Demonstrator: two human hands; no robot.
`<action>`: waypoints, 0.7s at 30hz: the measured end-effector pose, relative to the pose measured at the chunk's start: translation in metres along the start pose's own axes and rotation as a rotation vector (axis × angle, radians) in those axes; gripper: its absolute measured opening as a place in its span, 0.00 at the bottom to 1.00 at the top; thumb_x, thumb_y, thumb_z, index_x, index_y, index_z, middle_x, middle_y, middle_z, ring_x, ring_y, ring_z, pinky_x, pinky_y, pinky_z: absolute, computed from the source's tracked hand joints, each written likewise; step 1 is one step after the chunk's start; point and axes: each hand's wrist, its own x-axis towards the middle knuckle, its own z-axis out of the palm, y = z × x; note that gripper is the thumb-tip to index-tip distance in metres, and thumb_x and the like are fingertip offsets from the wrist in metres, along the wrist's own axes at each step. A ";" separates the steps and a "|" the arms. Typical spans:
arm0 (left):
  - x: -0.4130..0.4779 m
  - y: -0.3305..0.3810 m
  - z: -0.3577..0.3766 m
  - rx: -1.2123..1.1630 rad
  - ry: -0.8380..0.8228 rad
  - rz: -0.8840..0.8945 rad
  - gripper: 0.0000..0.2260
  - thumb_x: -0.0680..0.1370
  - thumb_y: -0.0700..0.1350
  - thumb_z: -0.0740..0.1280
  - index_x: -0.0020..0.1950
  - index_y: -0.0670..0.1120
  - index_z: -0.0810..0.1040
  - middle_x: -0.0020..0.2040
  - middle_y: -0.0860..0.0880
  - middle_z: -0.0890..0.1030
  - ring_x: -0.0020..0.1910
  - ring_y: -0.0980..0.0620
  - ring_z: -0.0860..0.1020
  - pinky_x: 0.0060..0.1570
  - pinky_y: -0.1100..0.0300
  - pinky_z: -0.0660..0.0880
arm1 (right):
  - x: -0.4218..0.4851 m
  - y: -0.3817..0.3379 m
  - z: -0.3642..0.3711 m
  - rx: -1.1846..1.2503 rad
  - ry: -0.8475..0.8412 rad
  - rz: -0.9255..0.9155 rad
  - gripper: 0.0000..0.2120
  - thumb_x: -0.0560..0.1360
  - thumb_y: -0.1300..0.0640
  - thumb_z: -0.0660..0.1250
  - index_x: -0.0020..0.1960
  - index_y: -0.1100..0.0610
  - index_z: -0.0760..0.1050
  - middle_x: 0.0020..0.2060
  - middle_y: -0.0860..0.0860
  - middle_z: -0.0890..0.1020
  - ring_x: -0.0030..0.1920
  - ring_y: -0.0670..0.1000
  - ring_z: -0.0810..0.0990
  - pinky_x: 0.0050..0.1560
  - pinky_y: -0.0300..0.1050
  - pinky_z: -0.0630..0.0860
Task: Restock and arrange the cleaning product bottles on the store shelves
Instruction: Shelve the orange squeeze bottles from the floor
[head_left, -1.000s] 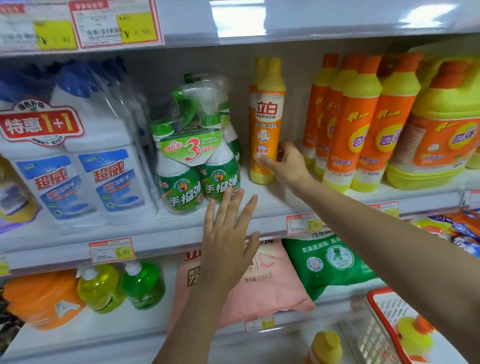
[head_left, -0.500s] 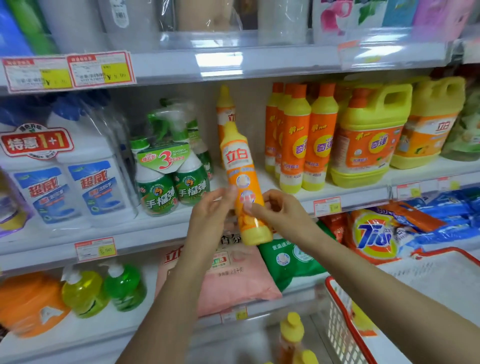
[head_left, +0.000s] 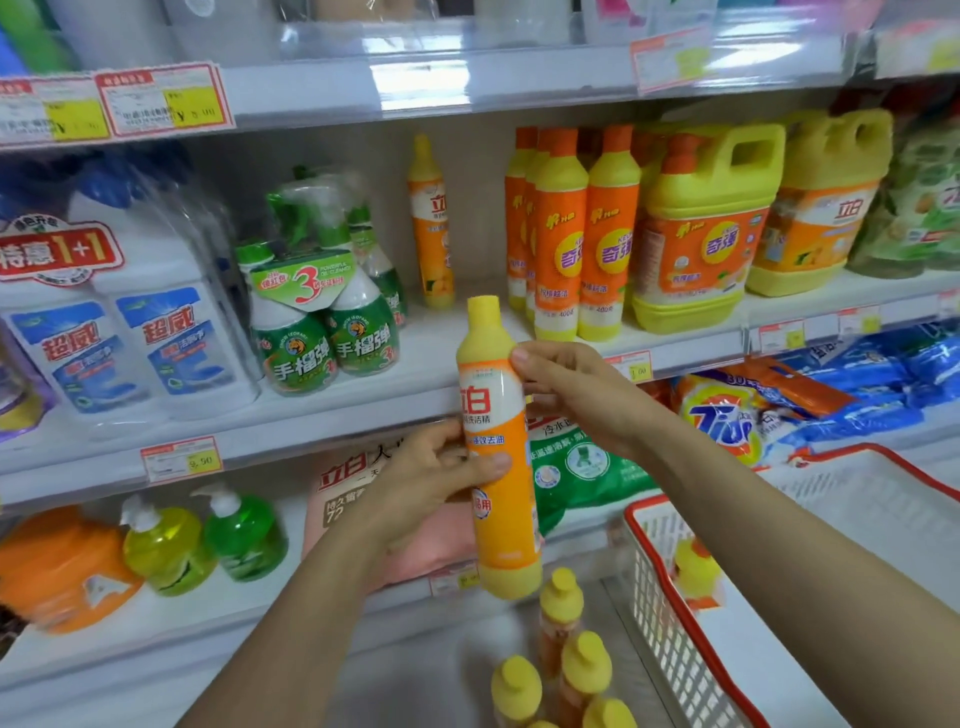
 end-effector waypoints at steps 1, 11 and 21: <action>0.000 -0.003 0.001 -0.011 0.010 0.006 0.24 0.67 0.42 0.74 0.62 0.45 0.76 0.50 0.49 0.86 0.47 0.54 0.84 0.42 0.65 0.79 | -0.001 0.001 0.000 -0.005 0.025 -0.007 0.15 0.79 0.49 0.64 0.57 0.59 0.80 0.48 0.55 0.85 0.50 0.52 0.82 0.54 0.49 0.79; 0.004 -0.029 0.020 0.097 0.185 0.078 0.17 0.72 0.41 0.75 0.60 0.46 0.79 0.53 0.47 0.85 0.51 0.49 0.84 0.50 0.57 0.81 | -0.007 0.007 0.018 -0.519 0.418 0.005 0.27 0.65 0.38 0.77 0.52 0.53 0.72 0.37 0.48 0.79 0.39 0.48 0.80 0.44 0.51 0.79; 0.003 -0.028 0.006 -0.005 0.147 0.035 0.18 0.74 0.50 0.71 0.62 0.46 0.78 0.54 0.46 0.84 0.50 0.52 0.82 0.48 0.59 0.79 | -0.005 0.012 0.001 -0.076 0.199 -0.060 0.13 0.75 0.54 0.72 0.56 0.58 0.78 0.46 0.54 0.82 0.47 0.54 0.84 0.51 0.50 0.82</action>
